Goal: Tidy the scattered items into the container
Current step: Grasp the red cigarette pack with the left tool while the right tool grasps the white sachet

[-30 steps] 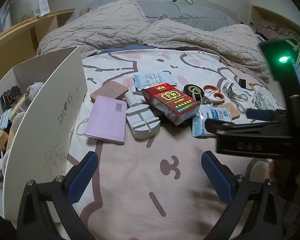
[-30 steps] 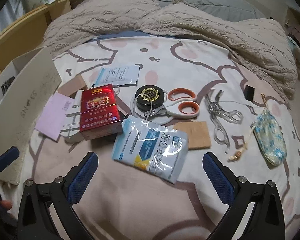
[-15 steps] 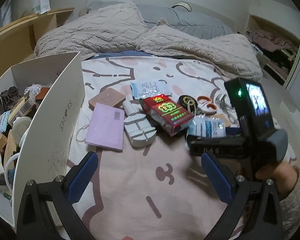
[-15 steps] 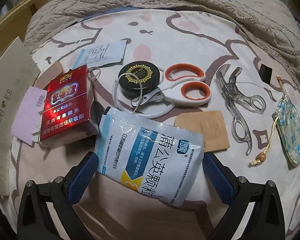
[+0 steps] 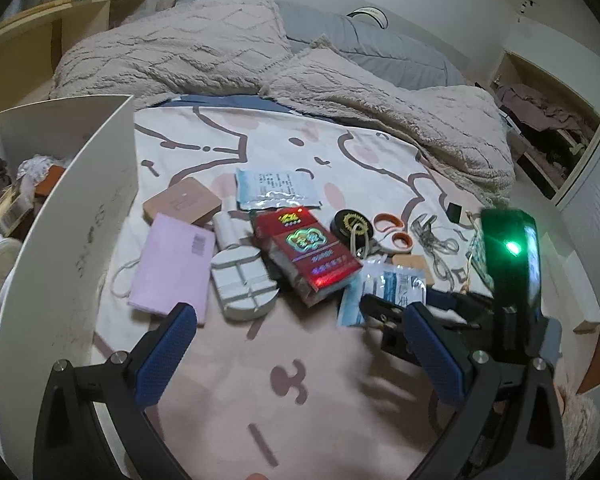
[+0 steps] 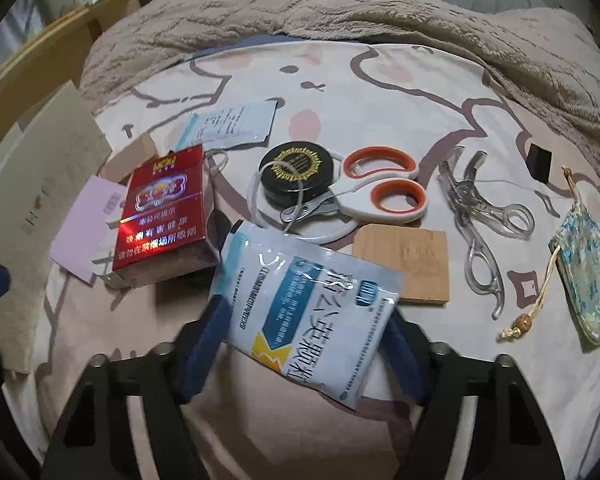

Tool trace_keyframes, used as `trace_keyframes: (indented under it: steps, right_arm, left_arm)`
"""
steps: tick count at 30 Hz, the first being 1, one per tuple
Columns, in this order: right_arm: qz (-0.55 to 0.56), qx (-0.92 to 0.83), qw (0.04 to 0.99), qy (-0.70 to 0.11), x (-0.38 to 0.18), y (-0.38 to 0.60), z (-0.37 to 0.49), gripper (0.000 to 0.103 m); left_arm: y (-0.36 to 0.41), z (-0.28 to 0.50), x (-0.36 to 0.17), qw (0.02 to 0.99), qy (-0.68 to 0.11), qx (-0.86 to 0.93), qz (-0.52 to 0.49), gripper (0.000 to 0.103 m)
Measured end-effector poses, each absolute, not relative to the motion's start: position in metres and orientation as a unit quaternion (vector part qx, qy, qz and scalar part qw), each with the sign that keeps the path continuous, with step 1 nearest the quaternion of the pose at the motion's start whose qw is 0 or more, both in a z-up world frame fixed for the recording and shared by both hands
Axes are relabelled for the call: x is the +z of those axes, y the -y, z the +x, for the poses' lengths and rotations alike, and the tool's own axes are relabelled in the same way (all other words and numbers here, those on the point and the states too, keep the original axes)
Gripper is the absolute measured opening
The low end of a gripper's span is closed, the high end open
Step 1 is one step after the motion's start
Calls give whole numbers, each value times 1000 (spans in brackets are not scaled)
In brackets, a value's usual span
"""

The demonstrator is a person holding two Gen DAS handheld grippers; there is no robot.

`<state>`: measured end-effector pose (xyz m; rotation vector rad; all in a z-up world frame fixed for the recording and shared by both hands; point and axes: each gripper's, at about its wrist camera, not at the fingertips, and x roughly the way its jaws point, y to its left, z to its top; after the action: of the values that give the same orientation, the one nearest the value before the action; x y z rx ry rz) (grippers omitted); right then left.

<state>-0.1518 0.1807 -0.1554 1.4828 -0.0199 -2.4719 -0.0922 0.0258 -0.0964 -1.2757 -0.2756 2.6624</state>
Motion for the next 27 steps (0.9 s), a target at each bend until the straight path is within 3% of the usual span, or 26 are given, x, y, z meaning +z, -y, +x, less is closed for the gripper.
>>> trace_keyframes:
  steps: [4, 7, 23, 27]
  right_arm:
    - [505, -852, 138, 17, -150, -190, -152, 43]
    - [507, -849, 151, 24, -149, -196, -152, 37]
    - [526, -834, 147, 84, -146, -231, -145, 32]
    - [528, -830, 151, 99, -144, -234, -143, 32]
  left_arm:
    - [-36, -111, -98, 94, 110, 883, -447, 103]
    - [-45, -125, -102, 91, 113, 875, -462, 103]
    - [-69, -173, -141, 19, 111, 846, -522, 102]
    - [-69, -178, -149, 3, 102, 841, -531, 92]
